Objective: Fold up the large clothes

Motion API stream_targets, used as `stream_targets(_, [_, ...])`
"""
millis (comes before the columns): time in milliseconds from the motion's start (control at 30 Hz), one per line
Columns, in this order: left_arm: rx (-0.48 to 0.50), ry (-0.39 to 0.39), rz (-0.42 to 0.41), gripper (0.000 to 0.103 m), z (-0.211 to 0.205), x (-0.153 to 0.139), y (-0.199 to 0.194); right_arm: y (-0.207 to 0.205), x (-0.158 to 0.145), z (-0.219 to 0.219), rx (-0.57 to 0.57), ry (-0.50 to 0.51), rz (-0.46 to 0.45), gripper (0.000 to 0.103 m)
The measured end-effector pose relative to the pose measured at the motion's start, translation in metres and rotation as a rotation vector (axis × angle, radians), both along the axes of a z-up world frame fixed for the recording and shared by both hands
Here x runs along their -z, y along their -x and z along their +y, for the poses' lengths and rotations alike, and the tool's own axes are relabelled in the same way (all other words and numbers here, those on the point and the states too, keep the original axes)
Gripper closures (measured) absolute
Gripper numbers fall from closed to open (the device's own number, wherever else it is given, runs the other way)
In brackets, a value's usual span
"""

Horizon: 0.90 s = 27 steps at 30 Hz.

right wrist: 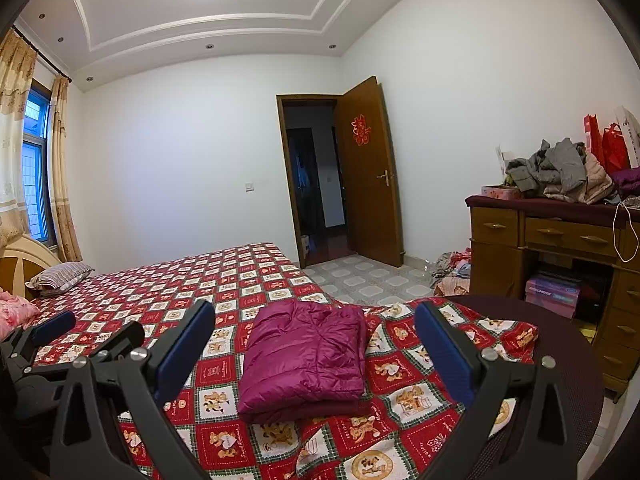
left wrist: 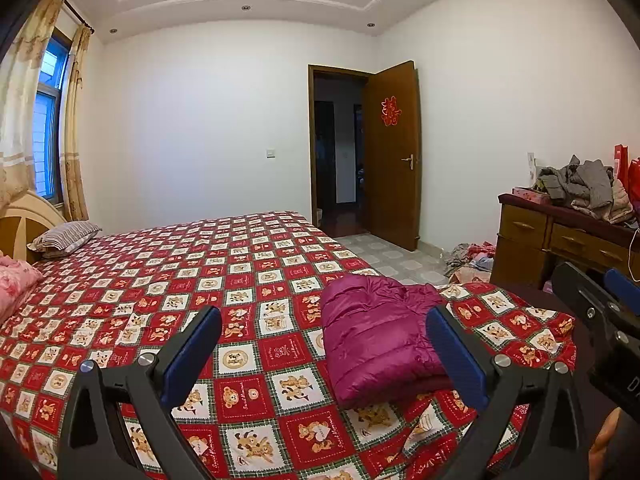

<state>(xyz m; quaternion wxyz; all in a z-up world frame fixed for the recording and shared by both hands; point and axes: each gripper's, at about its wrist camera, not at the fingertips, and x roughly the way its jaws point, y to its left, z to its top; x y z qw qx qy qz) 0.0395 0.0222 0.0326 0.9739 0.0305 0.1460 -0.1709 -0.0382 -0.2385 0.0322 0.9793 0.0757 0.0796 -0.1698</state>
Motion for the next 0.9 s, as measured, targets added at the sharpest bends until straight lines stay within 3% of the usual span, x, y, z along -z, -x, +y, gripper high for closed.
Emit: stream_targets(900, [-0.026,-0.007,-0.005,0.001,-0.0001,0.0021,-0.0048,0.001,-0.0007,0.0011,0.01,0.001,0.015,0.001])
